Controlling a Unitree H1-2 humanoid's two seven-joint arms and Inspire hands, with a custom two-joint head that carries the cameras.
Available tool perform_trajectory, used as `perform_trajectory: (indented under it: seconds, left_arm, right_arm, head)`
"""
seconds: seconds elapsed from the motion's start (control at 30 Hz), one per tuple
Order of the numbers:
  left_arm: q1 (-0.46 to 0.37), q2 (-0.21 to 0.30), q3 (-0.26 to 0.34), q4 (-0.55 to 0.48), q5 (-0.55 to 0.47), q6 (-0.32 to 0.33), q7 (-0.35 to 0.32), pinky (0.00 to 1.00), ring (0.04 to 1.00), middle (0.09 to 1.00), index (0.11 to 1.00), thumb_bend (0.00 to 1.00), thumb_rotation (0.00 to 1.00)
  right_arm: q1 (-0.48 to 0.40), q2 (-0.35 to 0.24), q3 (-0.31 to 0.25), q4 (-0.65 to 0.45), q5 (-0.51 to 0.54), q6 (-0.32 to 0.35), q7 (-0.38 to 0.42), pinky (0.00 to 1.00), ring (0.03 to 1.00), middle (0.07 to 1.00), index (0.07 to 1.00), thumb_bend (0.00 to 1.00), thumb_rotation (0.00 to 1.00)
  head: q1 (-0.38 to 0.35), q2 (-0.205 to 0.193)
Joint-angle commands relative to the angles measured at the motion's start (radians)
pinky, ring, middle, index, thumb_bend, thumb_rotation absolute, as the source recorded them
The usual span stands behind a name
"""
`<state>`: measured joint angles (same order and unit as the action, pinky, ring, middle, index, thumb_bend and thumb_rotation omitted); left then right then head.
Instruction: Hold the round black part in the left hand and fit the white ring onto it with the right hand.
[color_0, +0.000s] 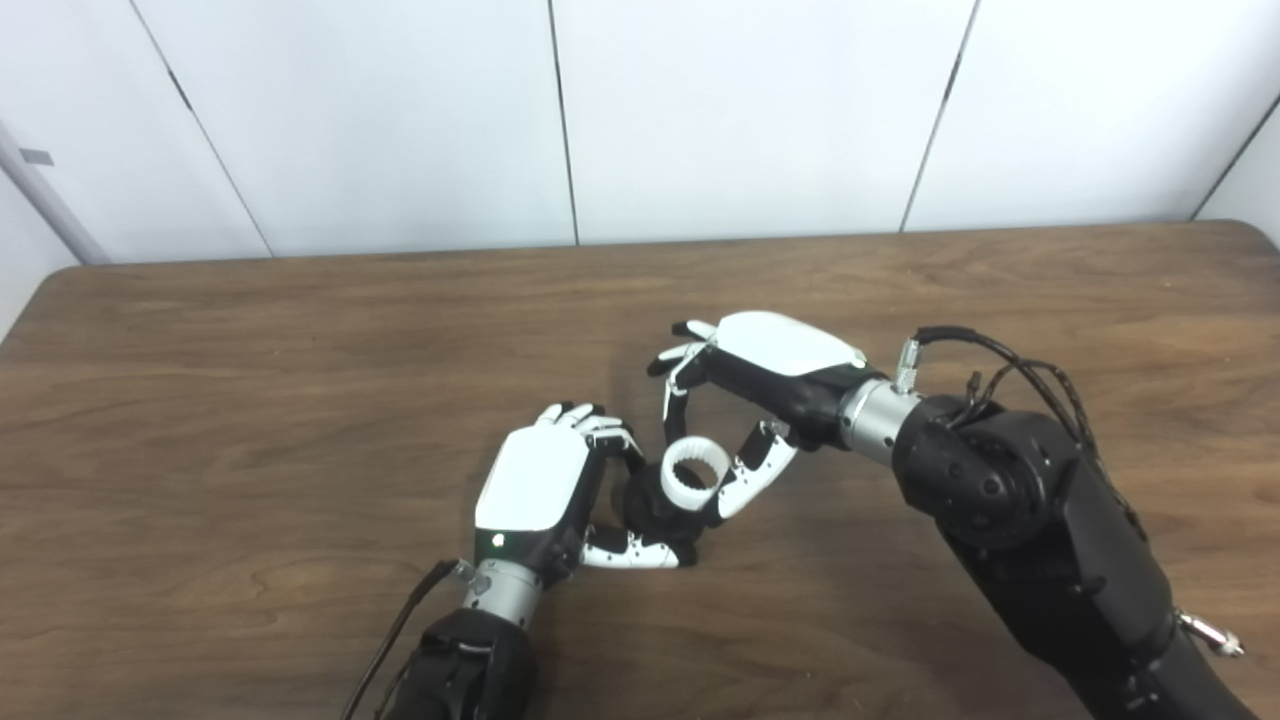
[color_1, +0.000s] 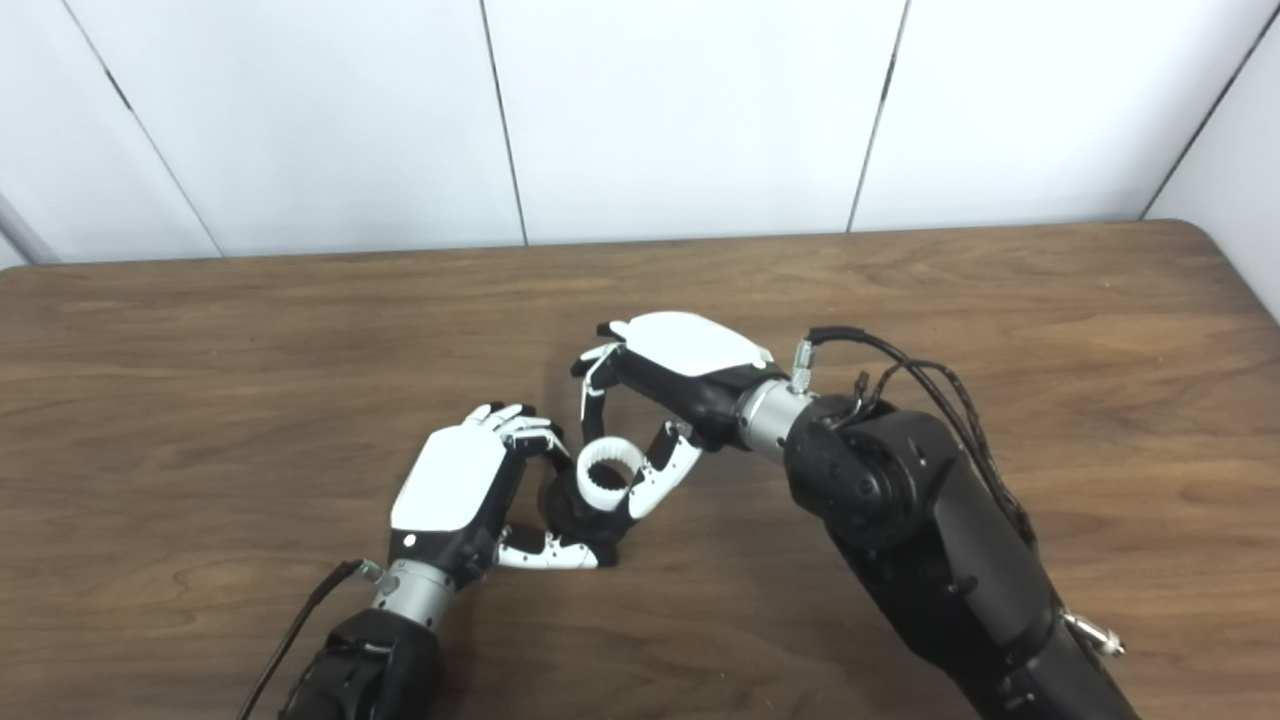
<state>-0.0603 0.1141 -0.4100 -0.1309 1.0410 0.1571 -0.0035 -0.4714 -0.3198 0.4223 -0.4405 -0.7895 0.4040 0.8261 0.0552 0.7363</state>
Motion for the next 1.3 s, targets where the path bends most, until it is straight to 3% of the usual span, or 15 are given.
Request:
perform_trajectory:
  seconds: [0.0,1.27]
  left_arm:
    - [-0.026,-0.006,-0.005,-0.014,0.022,0.003,0.009,0.93,0.876,0.767,0.485,0.52,0.05]
    - [-0.024,-0.020,-0.013,-0.005,0.035,0.012,0.023,0.92,0.871,0.767,0.485,0.52,0.05]
  right_arm:
    - [-0.027,0.011,-0.009,-0.010,0.009,-0.028,-0.039,0.99,1.000,0.876,0.484,0.52,0.13]
    - [-0.036,0.012,0.009,0.031,0.015,-0.038,-0.047,0.99,1.000,0.871,0.484,0.52,0.13]
  head:
    - [-0.001,0.001]
    - [0.012,0.004]
